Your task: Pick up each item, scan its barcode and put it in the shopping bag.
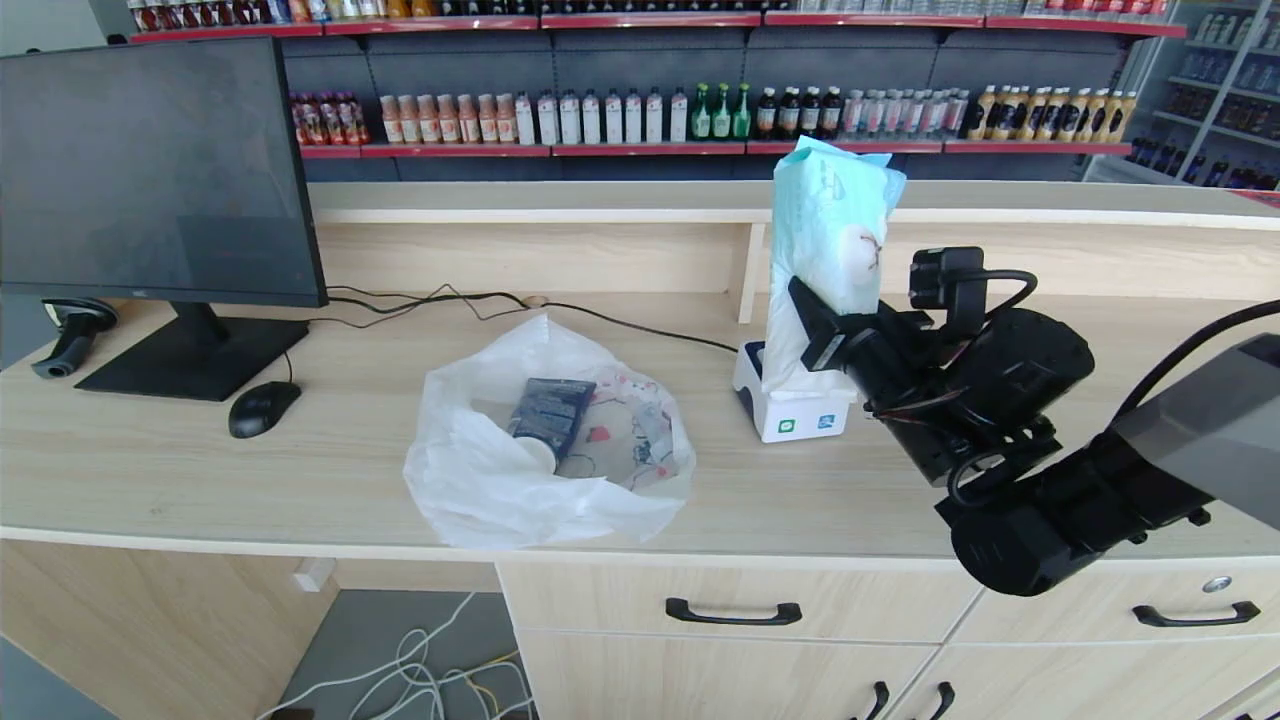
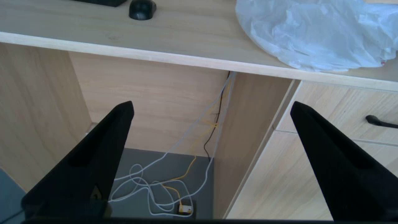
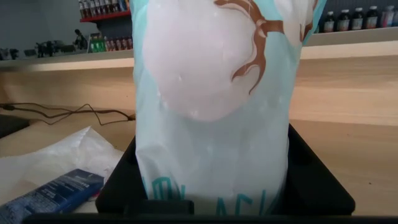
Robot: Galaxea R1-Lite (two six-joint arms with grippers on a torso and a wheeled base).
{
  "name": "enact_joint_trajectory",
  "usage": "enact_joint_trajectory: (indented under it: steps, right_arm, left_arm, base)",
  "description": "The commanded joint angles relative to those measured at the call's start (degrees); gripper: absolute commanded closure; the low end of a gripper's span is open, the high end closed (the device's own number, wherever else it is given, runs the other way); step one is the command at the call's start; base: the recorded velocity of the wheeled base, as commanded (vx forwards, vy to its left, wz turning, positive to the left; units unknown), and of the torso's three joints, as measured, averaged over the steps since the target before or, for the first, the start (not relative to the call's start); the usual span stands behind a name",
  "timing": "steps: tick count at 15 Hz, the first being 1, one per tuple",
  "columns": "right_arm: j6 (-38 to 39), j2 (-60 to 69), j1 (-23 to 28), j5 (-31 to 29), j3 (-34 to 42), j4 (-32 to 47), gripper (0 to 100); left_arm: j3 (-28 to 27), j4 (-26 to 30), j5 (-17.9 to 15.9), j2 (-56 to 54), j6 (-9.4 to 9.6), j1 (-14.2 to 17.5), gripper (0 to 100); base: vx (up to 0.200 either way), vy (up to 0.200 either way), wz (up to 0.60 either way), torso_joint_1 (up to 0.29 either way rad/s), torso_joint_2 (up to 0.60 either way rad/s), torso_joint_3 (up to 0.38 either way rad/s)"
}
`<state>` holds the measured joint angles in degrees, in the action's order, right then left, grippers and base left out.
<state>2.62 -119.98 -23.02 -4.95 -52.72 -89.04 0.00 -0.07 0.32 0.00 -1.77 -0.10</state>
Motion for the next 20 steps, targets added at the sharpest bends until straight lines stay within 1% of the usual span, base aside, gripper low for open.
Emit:
enact_joint_trajectory:
  steps: [1,5,8,20]
  right_arm:
    - [0.0,-2.4,0.5,0.0,-1.0,-0.1,100]
    - [0.0,-2.8,1.4,0.2,-1.2,-0.1,100]
    - [-0.1,-3.8,1.3,-0.2,-3.4,-0.1,100]
    - [-0.6,-4.2,1.4,-0.2,-2.7,-0.5,100]
  left_arm:
    - [0.0,0.0,0.0,0.0,0.01,0.0,0]
    - [0.0,0.0,-0.1,0.0,0.01,0.0,0]
    - [0.0,0.0,0.0,0.0,0.01,0.0,0]
    - [0.0,0.0,0.0,0.0,0.01,0.0,0]
  base:
    - [0.0,0.0,0.0,0.0,0.0,0.0]
    - [0.0,0.0,0.0,0.0,0.0,0.0]
    - [0.0,0.0,0.0,0.0,0.0,0.0]
    - [0.0,0.0,0.0,0.0,0.0,0.0]
